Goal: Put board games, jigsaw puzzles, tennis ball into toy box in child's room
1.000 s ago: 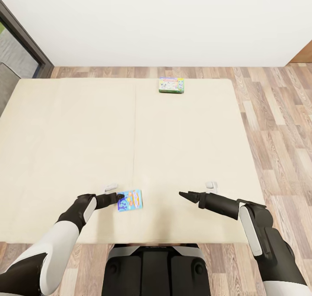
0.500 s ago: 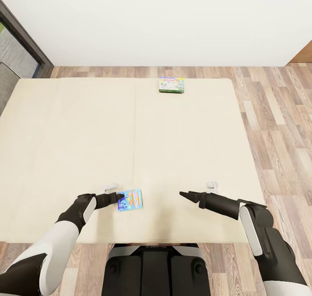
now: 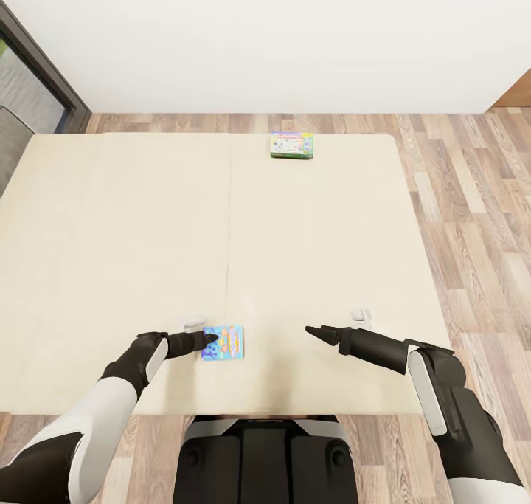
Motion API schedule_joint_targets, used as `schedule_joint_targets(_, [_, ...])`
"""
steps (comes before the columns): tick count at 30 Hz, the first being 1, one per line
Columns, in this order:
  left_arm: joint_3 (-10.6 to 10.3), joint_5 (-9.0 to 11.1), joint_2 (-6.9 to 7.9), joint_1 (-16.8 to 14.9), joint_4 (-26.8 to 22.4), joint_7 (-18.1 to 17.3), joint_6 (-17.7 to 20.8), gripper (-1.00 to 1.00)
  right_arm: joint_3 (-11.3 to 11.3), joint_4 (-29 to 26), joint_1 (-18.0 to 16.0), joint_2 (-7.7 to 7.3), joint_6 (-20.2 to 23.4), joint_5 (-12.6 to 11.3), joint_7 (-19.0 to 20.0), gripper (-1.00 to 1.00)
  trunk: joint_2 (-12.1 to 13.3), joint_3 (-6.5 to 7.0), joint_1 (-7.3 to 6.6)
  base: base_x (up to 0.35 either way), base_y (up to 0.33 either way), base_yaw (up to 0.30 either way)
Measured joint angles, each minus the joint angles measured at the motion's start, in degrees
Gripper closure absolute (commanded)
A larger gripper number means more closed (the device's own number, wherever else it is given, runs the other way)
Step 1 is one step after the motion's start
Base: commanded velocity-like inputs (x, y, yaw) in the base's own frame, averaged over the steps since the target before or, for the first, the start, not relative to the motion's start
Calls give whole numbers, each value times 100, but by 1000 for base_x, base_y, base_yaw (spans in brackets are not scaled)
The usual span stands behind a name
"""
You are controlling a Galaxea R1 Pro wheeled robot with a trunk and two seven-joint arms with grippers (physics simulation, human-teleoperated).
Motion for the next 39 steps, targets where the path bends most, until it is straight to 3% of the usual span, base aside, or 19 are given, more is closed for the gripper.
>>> schedule_joint_targets(39, [-6, -6, 2, 8, 2, -36, -3, -100, -1, -2, 1, 1, -8, 2, -12, -100, 0, 3, 0, 0, -62, 0])
